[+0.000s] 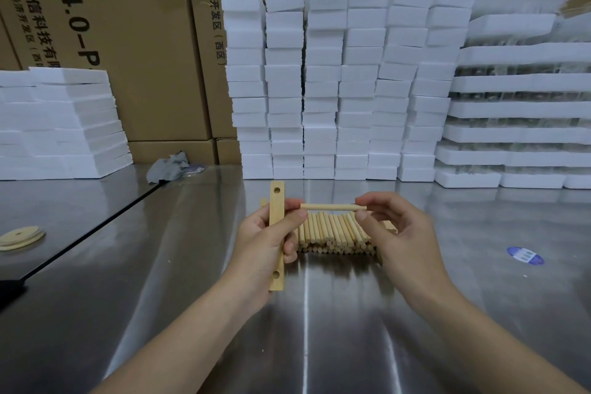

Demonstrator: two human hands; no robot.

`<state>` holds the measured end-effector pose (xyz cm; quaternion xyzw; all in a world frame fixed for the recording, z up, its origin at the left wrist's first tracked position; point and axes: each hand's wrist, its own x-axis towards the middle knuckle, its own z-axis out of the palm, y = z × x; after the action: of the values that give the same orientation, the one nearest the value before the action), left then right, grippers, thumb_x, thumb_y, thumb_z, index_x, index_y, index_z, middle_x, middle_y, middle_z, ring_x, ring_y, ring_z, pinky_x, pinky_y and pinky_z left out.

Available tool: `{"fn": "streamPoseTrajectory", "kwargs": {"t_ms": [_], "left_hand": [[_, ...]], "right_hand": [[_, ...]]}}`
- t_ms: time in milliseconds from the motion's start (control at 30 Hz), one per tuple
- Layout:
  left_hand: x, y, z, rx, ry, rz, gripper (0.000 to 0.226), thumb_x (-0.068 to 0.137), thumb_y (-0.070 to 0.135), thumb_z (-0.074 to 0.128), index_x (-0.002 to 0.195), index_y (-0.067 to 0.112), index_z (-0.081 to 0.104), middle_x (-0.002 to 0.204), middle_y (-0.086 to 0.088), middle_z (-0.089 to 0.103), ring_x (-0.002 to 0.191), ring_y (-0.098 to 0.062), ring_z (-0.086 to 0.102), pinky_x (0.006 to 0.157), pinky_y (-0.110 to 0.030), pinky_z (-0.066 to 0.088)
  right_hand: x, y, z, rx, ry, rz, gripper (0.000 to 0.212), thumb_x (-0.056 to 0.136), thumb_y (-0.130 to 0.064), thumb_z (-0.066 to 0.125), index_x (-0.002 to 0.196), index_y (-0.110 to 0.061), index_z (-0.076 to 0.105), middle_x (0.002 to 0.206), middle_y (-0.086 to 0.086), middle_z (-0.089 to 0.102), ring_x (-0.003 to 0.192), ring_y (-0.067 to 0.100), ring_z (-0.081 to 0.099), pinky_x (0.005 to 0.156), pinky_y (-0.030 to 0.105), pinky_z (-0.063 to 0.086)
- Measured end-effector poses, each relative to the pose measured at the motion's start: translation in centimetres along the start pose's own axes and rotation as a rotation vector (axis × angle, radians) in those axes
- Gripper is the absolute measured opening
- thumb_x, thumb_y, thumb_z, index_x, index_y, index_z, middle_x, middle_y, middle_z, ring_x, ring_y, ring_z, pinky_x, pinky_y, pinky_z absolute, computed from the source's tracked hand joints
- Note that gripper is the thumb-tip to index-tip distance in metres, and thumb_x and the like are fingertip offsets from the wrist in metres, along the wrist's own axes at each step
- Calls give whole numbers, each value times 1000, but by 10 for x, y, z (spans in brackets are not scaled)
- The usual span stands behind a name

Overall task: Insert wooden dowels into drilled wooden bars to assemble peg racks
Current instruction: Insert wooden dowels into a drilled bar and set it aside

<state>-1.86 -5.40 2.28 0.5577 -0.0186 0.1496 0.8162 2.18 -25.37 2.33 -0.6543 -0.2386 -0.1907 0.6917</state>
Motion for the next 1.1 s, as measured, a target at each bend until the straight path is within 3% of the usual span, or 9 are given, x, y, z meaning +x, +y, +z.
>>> {"fn": "streamPoseTrajectory", "kwargs": {"t_ms": [167,367,533,800,933,1100], "left_hand": [[-1,-1,0,13,-4,3,16,94,6,76,110,8,74,88,-16,58,48,-10,43,43,-21,39],[-1,2,2,13,-34,5,17,91,5,77,107,7,72,72,-8,52,47,-10,40,42,-21,36],[-2,3,3,42,-58,-1,43,79,21,84,116,1,72,66,-7,44,47,-11,38,43,-22,33],[2,5,-4,35,-71,-2,23,88,16,81,107,5,75,72,-8,55,47,-9,42,42,-20,37],[3,3,-6,57,-59,-10,18,91,19,79,105,7,77,89,-15,58,49,-10,43,43,-21,37],[4,6,-7,-23,-118,-125,42,104,39,53,112,9,81,97,-5,71,53,-11,46,44,-23,37]], "right_hand": [[1,1,-1,-5,15,17,22,89,-6,82,95,-27,78,91,-7,76,79,10,62,72,19,52],[2,0,-1,43,8,55,22,87,-12,85,95,-31,81,88,-4,76,77,8,61,70,17,52],[3,-3,-1,57,-25,81,19,86,-12,86,94,-29,82,86,-6,77,78,7,62,72,15,52],[5,-7,-7,50,-23,98,18,88,-18,85,97,-33,83,94,1,79,89,11,68,79,20,55],[4,-7,-5,57,-20,105,15,87,-15,85,95,-28,84,92,5,79,85,11,67,76,17,53],[4,-13,-7,3,40,11,12,89,-15,84,95,-25,82,87,-2,77,86,13,69,79,22,58]]}}
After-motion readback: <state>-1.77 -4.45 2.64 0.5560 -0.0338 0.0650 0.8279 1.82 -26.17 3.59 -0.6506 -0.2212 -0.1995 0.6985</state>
